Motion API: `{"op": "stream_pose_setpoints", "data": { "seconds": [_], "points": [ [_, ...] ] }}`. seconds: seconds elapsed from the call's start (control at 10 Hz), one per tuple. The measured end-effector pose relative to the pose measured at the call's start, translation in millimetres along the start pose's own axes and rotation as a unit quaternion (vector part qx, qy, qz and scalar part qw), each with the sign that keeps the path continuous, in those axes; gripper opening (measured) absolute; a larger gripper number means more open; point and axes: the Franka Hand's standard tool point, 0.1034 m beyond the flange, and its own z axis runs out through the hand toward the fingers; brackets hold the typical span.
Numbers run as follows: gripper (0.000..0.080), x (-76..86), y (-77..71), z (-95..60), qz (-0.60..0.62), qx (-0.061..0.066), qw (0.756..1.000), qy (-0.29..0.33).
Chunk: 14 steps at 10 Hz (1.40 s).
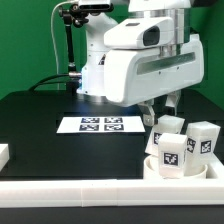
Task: Assemble stool
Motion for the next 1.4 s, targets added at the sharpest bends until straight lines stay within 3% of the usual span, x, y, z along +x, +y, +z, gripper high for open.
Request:
{"op": "stream_pose_setpoints", "data": {
  "seconds": [0.2,0.4,0.9,1.2,1.4],
  "points": [
    [0.0338,-3.3,4.0,0.0,0.06,0.003,0.998,0.004],
    [0.0338,-1.6,6.3,0.2,0.148,-0.006,0.989,0.016],
    [0.0338,3.1,0.9,0.2,0.339,-0.004,0.94,0.02],
    [0.034,4.4,-1.6,0.4,0.451,0.001,0.892,0.021],
    [0.034,4.6,-3.9,1.0,0.538,0.005,0.843,0.021]
  ]
}}
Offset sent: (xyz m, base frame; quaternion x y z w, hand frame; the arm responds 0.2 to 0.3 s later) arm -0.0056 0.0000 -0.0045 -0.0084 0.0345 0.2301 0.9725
